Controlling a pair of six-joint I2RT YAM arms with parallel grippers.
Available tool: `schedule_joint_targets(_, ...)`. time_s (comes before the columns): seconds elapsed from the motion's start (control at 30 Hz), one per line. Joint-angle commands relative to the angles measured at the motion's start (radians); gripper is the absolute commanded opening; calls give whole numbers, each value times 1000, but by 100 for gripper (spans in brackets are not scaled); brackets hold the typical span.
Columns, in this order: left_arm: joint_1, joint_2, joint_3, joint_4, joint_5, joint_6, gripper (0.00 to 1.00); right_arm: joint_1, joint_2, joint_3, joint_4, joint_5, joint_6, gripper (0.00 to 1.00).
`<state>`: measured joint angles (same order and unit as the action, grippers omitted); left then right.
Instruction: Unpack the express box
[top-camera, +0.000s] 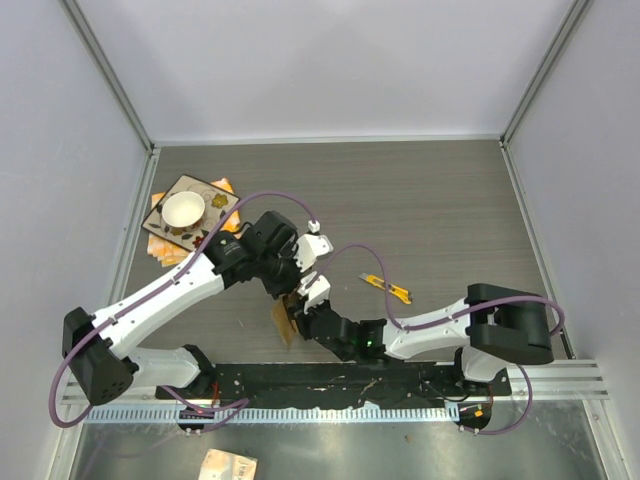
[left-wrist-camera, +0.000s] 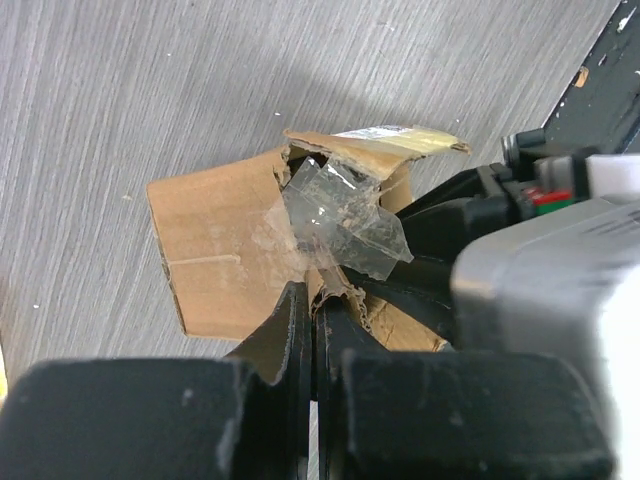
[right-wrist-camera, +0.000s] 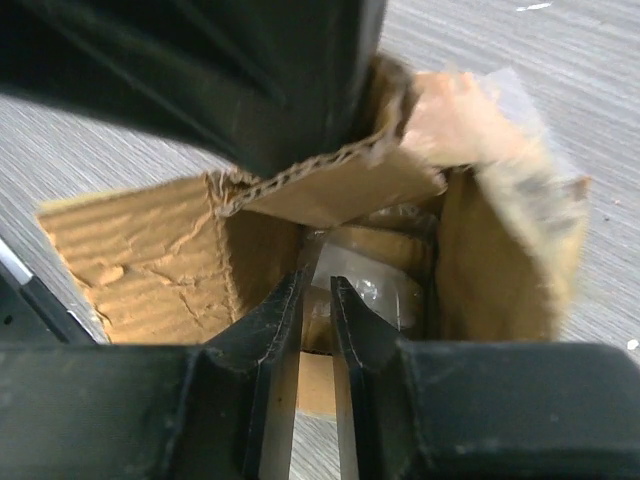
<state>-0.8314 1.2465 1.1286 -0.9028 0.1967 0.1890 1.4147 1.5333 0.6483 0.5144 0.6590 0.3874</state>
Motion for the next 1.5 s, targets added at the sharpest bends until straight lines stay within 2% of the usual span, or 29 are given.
schedule_joint_targets(0.0,-9,-25,-6,35,-8,4,0,0,48,30,46,14,-16,23)
schedule_joint_targets(0.13,-9,-33,-13,31,1,4,0,1,19,-51,-7,7,33,20)
schedule_joint_targets(0.4,-8,-25,-13,36,4,7,0,26,-163,-173,-74,-38,120,16)
schedule_joint_targets(0.8,-9,-16,11,24,10,1,0,44,-116,-104,-148,-47,102,15)
schedule_joint_targets(0.9,-8,-15,5,27,23,-8,0,76,-197,-110,-91,-19,45,19)
schedule_joint_targets(0.93,-9,-13,5,28,27,-10,0,87,-215,-111,-49,-1,24,26)
schedule_joint_targets(1.03,-8,1,10,27,56,-14,0,102,-252,-108,27,25,-53,29)
schedule_joint_targets(1.2,-8,18,26,21,95,-22,0,99,-144,-79,117,56,-154,38)
schedule_joint_targets(1.47,-8,2,20,15,104,-23,0,49,-30,-91,231,56,-168,46)
